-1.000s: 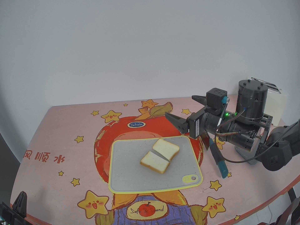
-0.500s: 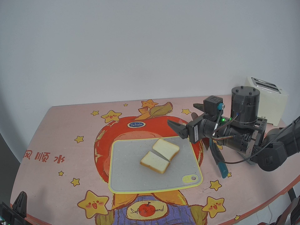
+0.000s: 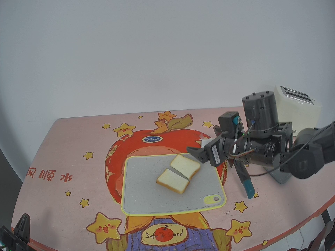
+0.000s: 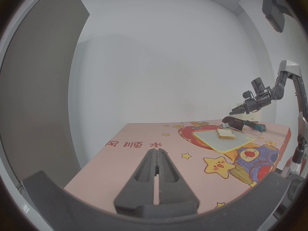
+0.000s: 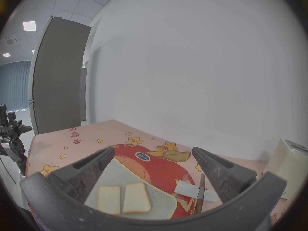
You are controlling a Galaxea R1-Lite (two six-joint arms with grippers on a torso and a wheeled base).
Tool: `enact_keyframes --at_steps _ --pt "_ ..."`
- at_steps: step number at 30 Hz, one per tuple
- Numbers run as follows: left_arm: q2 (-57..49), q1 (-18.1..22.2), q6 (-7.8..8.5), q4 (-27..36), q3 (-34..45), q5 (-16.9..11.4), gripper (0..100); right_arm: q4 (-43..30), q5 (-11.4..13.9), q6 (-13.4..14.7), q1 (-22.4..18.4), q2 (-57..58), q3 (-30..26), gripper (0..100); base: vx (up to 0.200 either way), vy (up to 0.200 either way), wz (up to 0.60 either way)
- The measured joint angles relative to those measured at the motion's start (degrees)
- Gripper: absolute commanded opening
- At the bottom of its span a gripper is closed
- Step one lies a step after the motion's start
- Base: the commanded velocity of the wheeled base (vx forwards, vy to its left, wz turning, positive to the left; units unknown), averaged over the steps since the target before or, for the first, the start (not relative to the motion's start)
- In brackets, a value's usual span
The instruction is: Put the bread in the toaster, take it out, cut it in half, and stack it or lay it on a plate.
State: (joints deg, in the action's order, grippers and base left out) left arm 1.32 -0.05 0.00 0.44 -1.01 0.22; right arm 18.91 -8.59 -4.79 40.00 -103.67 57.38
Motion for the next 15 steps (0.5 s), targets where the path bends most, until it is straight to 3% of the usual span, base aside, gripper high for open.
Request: enact_keyframes --at_steps 7,15 --pt "0.0 -0.05 0.0 0.0 0.0 0.02 0 -9.45 -0.1 0.34 -0.21 -0.9 6.89 100 0.0 0.0 0.0" --pt "0.0 -0.05 0.0 0.0 0.0 0.02 0 -9.39 -0.16 1.6 -0.06 -3.89 8.05 100 0.0 0.0 0.0"
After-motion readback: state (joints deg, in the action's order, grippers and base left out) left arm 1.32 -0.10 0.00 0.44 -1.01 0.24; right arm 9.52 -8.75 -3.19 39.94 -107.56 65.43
